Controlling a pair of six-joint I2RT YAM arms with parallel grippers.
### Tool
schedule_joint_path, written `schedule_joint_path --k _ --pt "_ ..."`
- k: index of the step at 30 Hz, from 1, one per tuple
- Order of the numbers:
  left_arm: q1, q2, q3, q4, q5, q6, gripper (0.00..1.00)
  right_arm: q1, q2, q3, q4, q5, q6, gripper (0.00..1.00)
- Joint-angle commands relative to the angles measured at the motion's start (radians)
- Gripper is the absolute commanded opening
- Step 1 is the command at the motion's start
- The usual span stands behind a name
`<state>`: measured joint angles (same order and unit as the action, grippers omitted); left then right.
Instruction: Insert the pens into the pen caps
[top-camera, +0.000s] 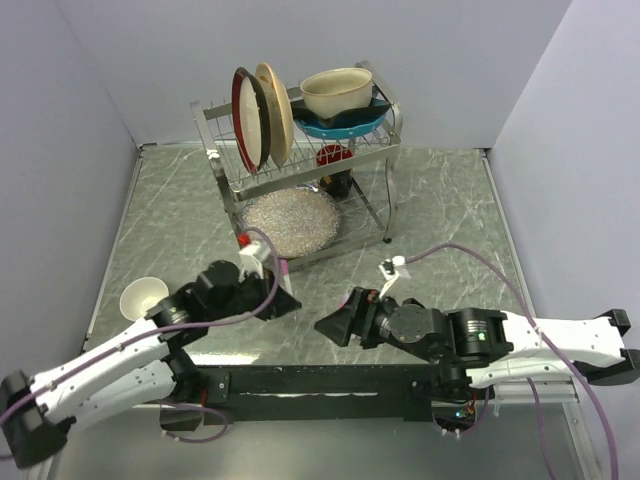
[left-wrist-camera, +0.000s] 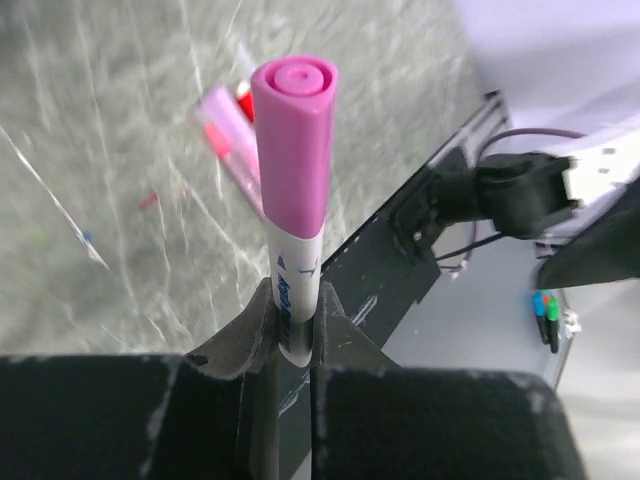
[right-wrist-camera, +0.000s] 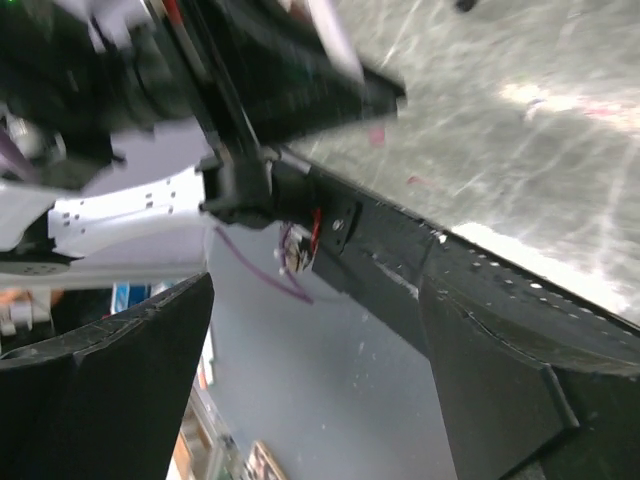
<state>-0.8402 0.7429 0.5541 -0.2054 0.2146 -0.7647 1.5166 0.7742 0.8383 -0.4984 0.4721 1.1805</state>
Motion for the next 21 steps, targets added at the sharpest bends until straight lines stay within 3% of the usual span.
schedule_joint_path --k 1,9,21 --pt "-0.138 0.12 0.001 0.057 -0.211 -0.151 0.02 0.001 -0.07 -0.021 -0.127 0.131 0.09 0.93" --pt "-0.227 0.462 0.101 0.029 -0.331 -0.272 0.13 0.001 -0.119 -0.042 -0.187 0.152 0.142 0.94" --pt "-0.295 0.653 0.175 -0.06 -0.342 -0.392 0.29 -0.001 -0.133 -0.047 -0.232 0.169 0.165 0.93"
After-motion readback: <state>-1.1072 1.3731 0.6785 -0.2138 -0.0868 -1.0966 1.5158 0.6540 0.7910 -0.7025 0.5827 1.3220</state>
